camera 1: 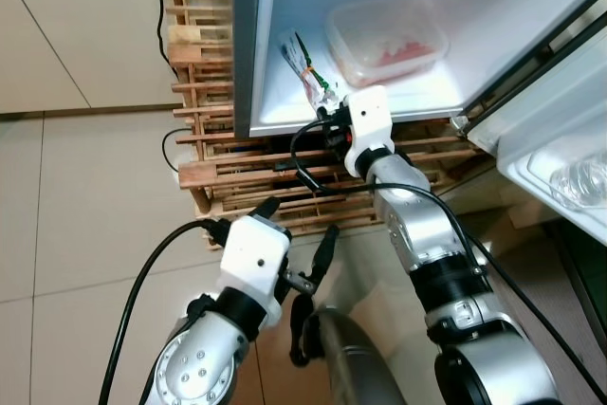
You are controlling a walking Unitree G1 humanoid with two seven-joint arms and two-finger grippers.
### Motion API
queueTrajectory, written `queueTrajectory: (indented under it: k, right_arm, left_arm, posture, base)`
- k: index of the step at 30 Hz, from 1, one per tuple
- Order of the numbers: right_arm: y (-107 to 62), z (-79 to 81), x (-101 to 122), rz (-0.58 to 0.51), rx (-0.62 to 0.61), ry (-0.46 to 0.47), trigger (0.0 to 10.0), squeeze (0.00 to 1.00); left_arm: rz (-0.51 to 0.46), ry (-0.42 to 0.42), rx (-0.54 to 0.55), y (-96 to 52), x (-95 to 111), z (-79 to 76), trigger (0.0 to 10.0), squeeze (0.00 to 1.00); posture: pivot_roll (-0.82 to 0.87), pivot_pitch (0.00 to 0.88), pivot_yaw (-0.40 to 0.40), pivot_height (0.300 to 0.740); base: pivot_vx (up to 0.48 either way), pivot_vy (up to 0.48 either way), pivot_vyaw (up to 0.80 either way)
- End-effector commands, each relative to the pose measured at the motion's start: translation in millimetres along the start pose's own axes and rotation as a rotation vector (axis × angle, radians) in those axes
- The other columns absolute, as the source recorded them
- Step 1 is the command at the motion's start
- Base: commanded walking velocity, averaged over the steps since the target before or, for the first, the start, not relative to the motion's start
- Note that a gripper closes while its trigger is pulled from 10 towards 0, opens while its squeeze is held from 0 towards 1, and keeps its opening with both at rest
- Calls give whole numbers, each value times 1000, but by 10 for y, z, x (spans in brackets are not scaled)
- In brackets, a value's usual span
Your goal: Restocking fridge
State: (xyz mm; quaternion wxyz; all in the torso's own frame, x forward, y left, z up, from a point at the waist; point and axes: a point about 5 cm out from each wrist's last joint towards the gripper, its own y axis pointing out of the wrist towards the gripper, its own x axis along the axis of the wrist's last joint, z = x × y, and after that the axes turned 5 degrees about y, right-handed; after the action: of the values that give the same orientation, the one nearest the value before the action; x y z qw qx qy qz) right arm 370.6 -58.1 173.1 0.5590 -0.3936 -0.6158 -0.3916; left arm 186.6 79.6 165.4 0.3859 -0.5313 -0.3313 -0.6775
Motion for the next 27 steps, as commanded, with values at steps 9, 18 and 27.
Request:
queueTrajectory:
  k: [9,18,27]
  right_arm:
    - [148,64,-60,27,-11,-15,9529,0]
    - [277,51,189,-80,-53,-59,10000,0]
    - [235,-38,228,-160,-59,-86,10000,0]
  left_arm:
    - [24,-37,-29,-81,-4,-83,10000,0]
    - [36,-52,-42,-123,2,-127,10000,0]
    - [30,-51,-67,-3,-68,-105,10000,0]
  posture:
    - [139,378,-239,732]
    - [135,390,-235,732]
    - [106,311,-220,732]
  base:
    - [0,0,0]
    - [0,0,0]
    - [0,0,0]
